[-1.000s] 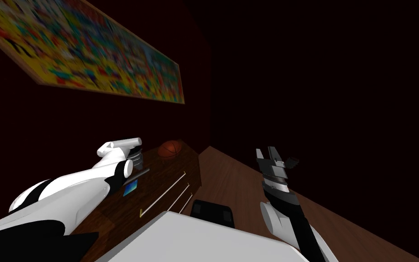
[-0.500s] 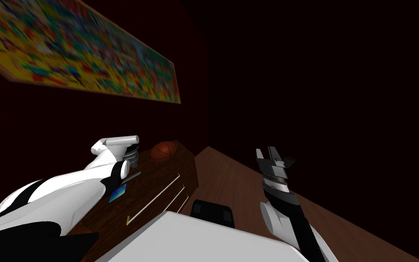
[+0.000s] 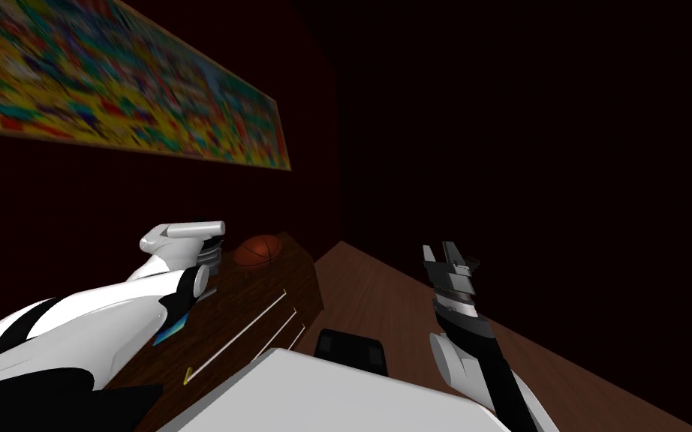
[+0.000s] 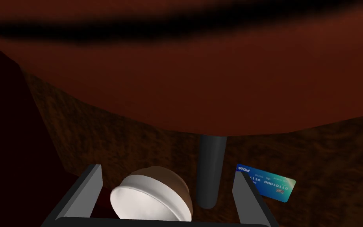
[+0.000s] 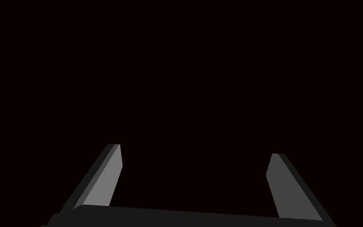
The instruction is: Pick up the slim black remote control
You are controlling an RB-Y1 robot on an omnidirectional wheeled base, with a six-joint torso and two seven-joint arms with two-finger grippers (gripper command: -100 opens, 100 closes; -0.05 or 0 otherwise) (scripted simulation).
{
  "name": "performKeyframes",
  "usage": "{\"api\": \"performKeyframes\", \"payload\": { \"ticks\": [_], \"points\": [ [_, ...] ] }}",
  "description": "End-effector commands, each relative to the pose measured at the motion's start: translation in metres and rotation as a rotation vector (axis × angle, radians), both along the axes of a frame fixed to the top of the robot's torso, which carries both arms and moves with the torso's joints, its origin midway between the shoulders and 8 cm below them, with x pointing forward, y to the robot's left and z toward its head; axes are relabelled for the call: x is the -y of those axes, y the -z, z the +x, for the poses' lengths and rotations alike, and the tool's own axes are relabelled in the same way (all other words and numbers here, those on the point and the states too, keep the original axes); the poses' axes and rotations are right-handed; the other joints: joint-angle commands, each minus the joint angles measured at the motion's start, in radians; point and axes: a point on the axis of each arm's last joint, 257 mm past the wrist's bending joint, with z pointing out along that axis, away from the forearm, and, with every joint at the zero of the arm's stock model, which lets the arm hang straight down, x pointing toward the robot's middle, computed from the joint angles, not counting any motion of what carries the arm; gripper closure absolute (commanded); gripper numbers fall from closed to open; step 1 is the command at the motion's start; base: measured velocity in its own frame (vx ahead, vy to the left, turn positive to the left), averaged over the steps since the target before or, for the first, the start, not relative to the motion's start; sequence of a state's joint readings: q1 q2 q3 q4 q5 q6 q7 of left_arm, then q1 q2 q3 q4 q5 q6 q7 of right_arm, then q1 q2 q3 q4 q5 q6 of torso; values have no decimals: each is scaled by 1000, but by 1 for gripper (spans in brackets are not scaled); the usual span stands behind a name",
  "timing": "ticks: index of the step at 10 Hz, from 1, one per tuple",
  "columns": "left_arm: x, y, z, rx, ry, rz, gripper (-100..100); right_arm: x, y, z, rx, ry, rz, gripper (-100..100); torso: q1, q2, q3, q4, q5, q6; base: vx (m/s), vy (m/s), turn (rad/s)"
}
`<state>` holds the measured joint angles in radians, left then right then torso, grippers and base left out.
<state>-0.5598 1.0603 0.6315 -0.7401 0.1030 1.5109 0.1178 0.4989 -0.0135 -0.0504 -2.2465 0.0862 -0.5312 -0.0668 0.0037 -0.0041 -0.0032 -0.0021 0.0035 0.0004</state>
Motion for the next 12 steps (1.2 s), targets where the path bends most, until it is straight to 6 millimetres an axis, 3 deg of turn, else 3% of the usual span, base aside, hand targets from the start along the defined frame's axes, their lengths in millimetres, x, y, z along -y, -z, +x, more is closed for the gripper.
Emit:
{"api": "performKeyframes", "payload": {
  "ticks": [1,3,4,7,10,12],
  "points": [
    [25,28,7,-3,11,-88,-100,0,0,0,0,0,0,0,0,0,0,0,0,0,-120,216,73],
    [45,51,10,-7,16,-162,-100,0,0,0,0,0,0,0,14,5,3,1,4,0,-72,195,20],
    [67,72,12,-12,22,-236,-100,0,0,0,0,0,0,0,12,3,2,1,4,0,-59,167,61],
    [67,72,12,-12,22,-236,-100,0,0,0,0,0,0,0,5,1,1,1,2,0,-22,60,6],
    [113,111,16,-23,33,-380,-100,0,0,0,0,0,0,0,7,2,1,1,2,0,-41,115,44],
    [113,111,16,-23,33,-380,-100,0,0,0,0,0,0,0,8,2,1,1,3,0,-26,78,4]
  ]
}}
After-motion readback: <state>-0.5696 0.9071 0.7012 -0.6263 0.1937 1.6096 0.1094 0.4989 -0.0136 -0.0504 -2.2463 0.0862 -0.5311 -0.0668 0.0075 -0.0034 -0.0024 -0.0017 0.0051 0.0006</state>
